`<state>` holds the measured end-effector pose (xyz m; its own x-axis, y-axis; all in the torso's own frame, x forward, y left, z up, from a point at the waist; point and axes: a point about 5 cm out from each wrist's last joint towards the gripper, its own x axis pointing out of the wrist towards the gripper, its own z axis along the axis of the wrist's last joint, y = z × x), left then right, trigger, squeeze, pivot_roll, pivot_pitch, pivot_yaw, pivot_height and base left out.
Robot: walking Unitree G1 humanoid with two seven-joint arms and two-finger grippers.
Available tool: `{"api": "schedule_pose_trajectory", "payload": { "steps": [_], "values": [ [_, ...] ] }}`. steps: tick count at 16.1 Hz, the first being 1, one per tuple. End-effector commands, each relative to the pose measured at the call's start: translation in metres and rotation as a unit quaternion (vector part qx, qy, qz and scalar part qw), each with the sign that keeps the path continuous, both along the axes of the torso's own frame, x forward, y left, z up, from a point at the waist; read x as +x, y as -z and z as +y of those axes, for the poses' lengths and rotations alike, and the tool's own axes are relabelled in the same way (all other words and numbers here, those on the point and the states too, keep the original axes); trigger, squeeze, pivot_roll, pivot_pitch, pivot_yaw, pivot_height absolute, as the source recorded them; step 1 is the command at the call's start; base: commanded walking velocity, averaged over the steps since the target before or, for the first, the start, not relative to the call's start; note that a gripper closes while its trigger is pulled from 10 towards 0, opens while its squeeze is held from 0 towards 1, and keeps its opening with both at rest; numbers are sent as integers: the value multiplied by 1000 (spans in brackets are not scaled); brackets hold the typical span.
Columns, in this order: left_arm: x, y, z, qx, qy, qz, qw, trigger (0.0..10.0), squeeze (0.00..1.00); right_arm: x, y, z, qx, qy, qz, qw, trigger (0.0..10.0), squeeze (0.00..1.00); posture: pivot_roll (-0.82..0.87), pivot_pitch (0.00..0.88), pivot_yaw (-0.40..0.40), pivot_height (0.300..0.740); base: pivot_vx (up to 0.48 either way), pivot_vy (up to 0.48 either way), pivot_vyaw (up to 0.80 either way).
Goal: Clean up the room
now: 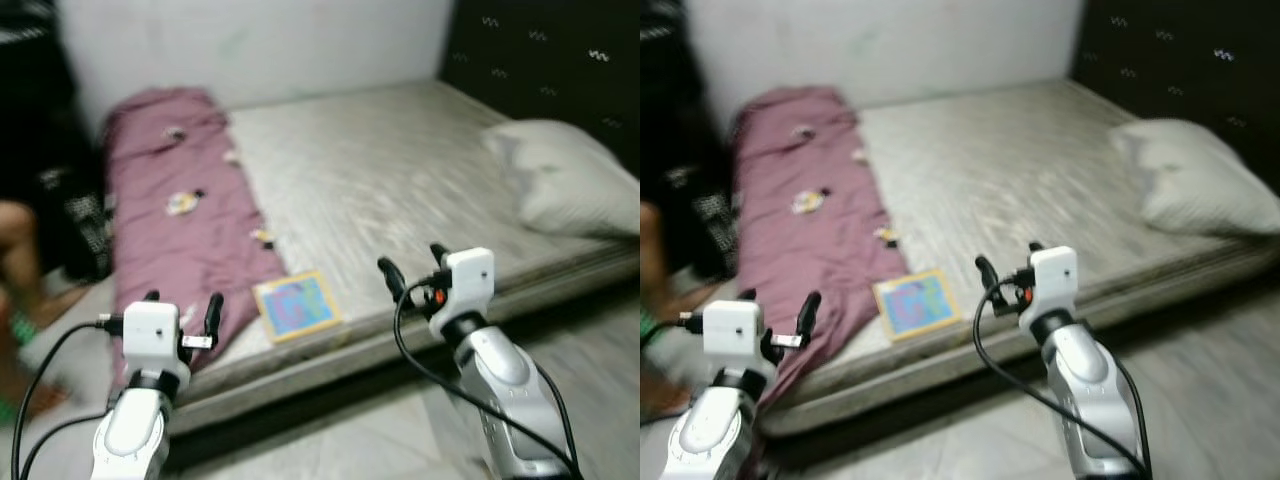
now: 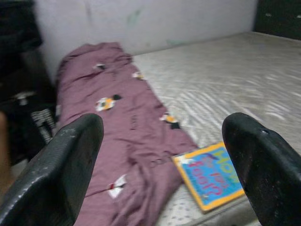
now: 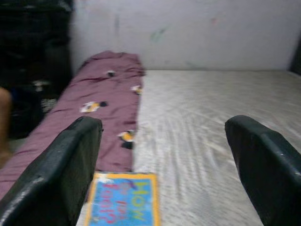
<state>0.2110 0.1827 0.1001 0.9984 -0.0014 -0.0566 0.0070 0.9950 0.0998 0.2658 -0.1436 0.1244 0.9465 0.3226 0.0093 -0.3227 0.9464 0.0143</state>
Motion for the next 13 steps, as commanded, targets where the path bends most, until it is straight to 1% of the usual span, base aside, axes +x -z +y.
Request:
{"api": "schedule_pose_trajectory", "payload": {
  "steps": [1, 7, 10, 12, 13],
  "values": [
    [-1, 0, 3, 0, -1, 3, 1000, 10000, 0, 1, -3, 6, 5, -10, -7, 1000, 10000, 0, -62, 0, -16, 740, 0, 0, 794],
    [-2, 2, 3, -4, 3, 7, 1000, 10000, 0, 0, -3, 5, 6, -6, -7, 1000, 10000, 0, -63, 0, -14, 740, 0, 0, 794],
    [-2, 2, 4, -6, 1, 6, 1000, 10000, 0, -2, -4, 0, -3, 11, -13, 1000, 10000, 0, -62, 0, -13, 740, 0, 0, 794],
    [-2, -1, 2, -16, 18, -3, 1000, 10000, 0, -3, -2, -6, 1, 38, -7, 999, 10000, 0, -62, 0, -13, 740, 0, 0, 0],
    [-2, -1, 0, -20, 25, -5, 999, 10000, 0, -2, -2, -6, 0, 37, -7, 999, 10000, 0, -67, 0, -13, 740, 251, 0, 0]
  ]
}}
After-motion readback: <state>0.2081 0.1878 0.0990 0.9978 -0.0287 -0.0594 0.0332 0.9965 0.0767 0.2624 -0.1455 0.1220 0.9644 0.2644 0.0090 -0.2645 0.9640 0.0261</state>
